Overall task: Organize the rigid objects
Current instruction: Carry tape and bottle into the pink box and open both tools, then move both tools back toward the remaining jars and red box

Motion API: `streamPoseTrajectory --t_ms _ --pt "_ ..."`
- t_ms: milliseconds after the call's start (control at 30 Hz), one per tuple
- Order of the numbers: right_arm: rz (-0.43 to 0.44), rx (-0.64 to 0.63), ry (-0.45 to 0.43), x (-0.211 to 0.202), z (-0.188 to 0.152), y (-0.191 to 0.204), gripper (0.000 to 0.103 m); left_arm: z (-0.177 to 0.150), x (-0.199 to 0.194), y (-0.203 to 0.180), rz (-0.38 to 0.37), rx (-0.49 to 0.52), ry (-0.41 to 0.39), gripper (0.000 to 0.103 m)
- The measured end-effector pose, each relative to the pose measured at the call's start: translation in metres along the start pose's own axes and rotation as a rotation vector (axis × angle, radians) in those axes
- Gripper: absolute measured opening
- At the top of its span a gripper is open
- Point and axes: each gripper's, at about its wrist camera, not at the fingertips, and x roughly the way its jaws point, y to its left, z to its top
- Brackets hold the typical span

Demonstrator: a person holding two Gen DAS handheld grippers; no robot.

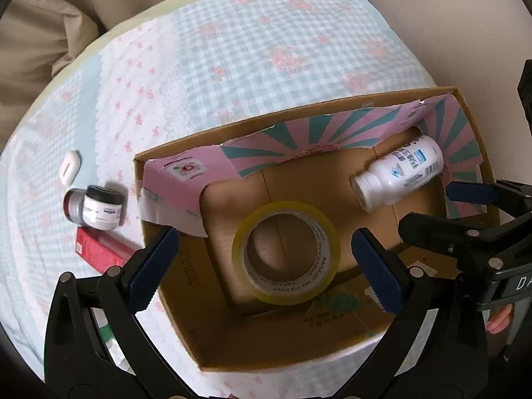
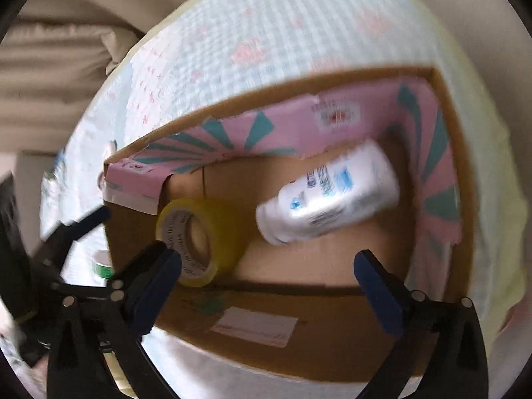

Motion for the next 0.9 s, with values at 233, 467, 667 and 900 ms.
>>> streamPoseTrajectory --t_ms 233,467,667,900 --pt "0.013 0.036 -0.002 -0.006 -0.011 -0.007 0.103 -0.011 -0.01 0.001 -0.029 -0.037 0.001 0.103" --pt "0.01 0.048 -0.018 -0.018 -0.021 -0.01 0.103 -0.019 -0.034 -0.003 -0.032 -0.042 -0.029 0.103" --pt "-0.047 0.046 -0.072 -0.05 -0.033 0.001 0.103 -0.036 -0.076 0.004 -0.037 -0.075 -0.073 0.103" --pt "-0.093 -0.006 -0.152 -0.103 -0.053 0.031 0.103 -0.075 -0.152 0.031 -0.036 -0.154 -0.162 0.103"
